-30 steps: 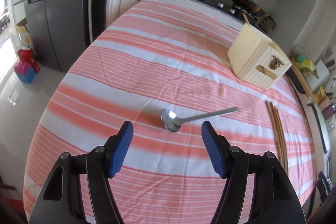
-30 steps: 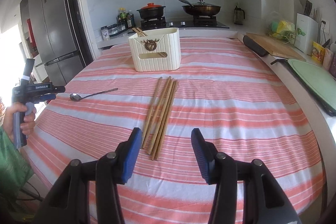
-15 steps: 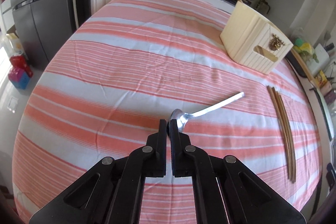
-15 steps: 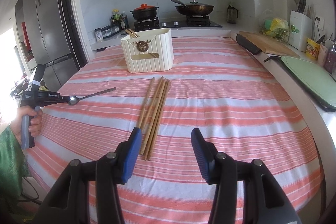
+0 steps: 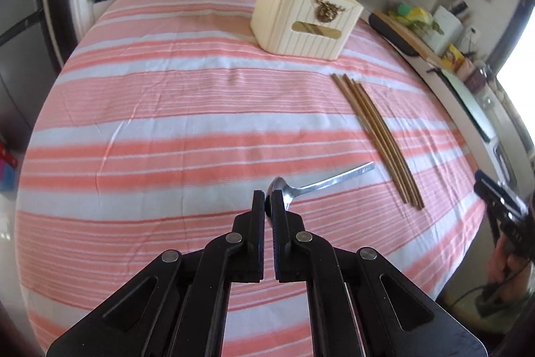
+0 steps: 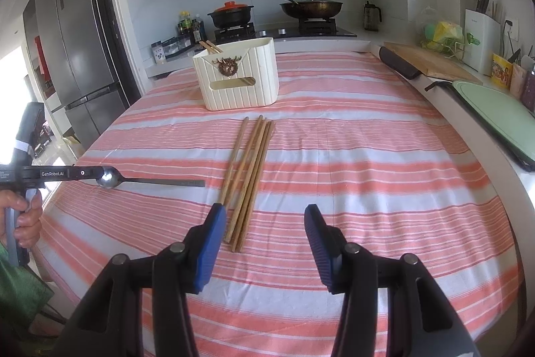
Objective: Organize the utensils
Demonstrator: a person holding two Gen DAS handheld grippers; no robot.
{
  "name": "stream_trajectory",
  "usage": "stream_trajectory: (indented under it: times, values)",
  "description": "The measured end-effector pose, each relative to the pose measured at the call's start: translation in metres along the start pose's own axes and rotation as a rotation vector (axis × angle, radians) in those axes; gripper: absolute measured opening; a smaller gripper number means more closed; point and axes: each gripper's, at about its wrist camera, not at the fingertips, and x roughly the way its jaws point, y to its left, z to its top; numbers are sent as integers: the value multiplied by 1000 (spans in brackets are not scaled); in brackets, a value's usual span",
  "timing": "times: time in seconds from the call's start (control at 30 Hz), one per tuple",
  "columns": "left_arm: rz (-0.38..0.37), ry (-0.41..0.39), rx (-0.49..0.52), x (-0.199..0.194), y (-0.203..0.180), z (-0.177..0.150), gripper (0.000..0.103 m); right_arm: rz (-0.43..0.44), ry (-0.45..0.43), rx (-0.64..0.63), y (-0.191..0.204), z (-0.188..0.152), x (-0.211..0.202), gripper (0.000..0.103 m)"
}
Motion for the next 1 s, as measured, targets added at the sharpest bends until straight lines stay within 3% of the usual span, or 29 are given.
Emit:
stream_trajectory:
  times: [0.07, 0.13, 0.2, 0.33, 0.4, 0.47, 0.5, 0.7, 0.87, 1.0]
  values:
    - [8, 33, 90, 3, 4, 11, 1, -7, 1, 5, -2, -1, -1, 50]
    - [77, 14, 120, 12, 10, 32, 1, -12, 12, 18, -5, -4, 2, 50]
    - [150, -44, 72, 26, 19, 64, 1, -12, 27, 34, -6, -6, 7, 50]
    - [158, -121, -64, 57, 28, 118, 4, 6, 46, 56, -2, -6, 13, 50]
    - [111, -129, -136, 55, 28, 125, 5, -1, 23, 44, 2, -2, 7, 50]
    - [34, -140, -167, 41, 26, 117, 14, -12, -7, 28, 2, 1, -2, 50]
    - [31, -138, -165, 33, 23, 109, 19, -21, -16, 20, 2, 0, -4, 50]
    - [92, -43, -193, -4, 4, 29, 37, -27, 41, 56, -14, -9, 14, 50]
    - [144, 72, -269, 19, -3, -14, 37, 9, 44, 62, -10, -7, 25, 50]
    - [167, 72, -340, 45, 14, -7, 34, 17, 15, 36, -3, 1, 22, 50]
